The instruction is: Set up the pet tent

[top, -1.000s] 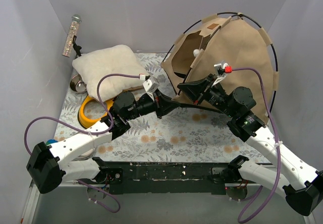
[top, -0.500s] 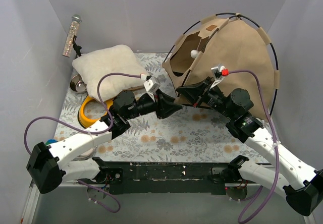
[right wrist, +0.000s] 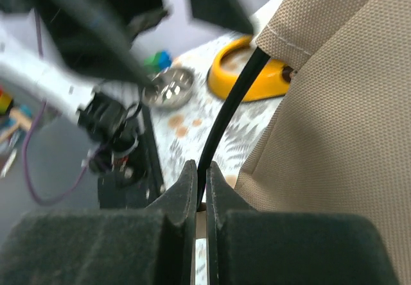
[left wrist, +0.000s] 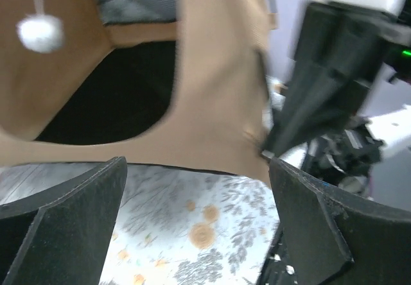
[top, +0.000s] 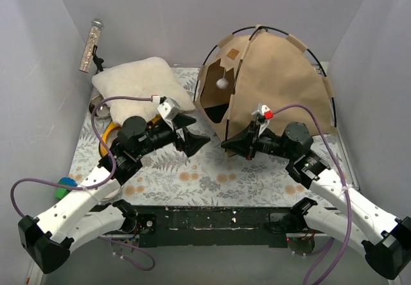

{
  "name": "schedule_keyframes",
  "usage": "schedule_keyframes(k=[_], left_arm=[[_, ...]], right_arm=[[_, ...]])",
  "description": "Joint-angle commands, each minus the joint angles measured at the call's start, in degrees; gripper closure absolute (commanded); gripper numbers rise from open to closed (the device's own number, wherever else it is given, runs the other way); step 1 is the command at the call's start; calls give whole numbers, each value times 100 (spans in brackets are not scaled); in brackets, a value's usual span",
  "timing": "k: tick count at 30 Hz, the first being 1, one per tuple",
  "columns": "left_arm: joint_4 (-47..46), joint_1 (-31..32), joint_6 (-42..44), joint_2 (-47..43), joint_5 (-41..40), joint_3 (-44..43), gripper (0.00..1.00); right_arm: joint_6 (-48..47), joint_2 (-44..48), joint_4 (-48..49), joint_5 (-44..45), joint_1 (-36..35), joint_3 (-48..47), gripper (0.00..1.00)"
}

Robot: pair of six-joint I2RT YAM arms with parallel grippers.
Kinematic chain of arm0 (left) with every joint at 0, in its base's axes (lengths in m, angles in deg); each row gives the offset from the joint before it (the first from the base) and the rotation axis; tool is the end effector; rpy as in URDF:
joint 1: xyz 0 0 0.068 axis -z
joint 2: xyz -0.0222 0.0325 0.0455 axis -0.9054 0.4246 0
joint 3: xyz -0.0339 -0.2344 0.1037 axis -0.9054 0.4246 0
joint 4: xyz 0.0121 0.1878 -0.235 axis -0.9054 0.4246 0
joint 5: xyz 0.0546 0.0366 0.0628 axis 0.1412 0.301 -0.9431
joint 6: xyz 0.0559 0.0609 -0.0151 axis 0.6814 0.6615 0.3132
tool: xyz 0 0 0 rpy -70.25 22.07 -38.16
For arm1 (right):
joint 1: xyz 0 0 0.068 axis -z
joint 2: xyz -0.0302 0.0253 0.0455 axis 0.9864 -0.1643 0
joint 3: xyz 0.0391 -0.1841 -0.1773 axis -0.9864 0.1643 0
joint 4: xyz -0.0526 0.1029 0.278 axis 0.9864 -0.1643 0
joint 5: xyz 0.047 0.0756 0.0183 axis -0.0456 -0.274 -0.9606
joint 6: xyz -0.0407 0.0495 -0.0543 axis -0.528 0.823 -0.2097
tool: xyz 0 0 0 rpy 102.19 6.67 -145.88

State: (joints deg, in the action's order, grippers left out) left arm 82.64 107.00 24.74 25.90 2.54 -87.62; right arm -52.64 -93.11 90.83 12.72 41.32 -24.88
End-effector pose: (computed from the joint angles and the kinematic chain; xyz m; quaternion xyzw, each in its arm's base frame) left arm 0.1990 -0.2175 0.3450 0.0936 0.7095 -0.5844 0.3826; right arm 0.1972 0.2059 0.3305 -0.2886 0.6059 0.4978 0.5493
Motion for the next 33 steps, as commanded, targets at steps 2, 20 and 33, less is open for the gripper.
schedule_keyframes(k=[2, 20, 33], left_arm=[[699, -854, -78, -5, -398, -62, 7], [900, -1928, 712, 2416, 804, -1509, 2], [813, -2270, 2400, 6119, 1966, -5270, 2]], right_arm=[[-1476, 197, 140, -1867, -6, 200, 99], [-1883, 1183, -3645, 3979, 600, -1276, 29], [-1250, 75, -1912, 2581, 705, -1409, 23]])
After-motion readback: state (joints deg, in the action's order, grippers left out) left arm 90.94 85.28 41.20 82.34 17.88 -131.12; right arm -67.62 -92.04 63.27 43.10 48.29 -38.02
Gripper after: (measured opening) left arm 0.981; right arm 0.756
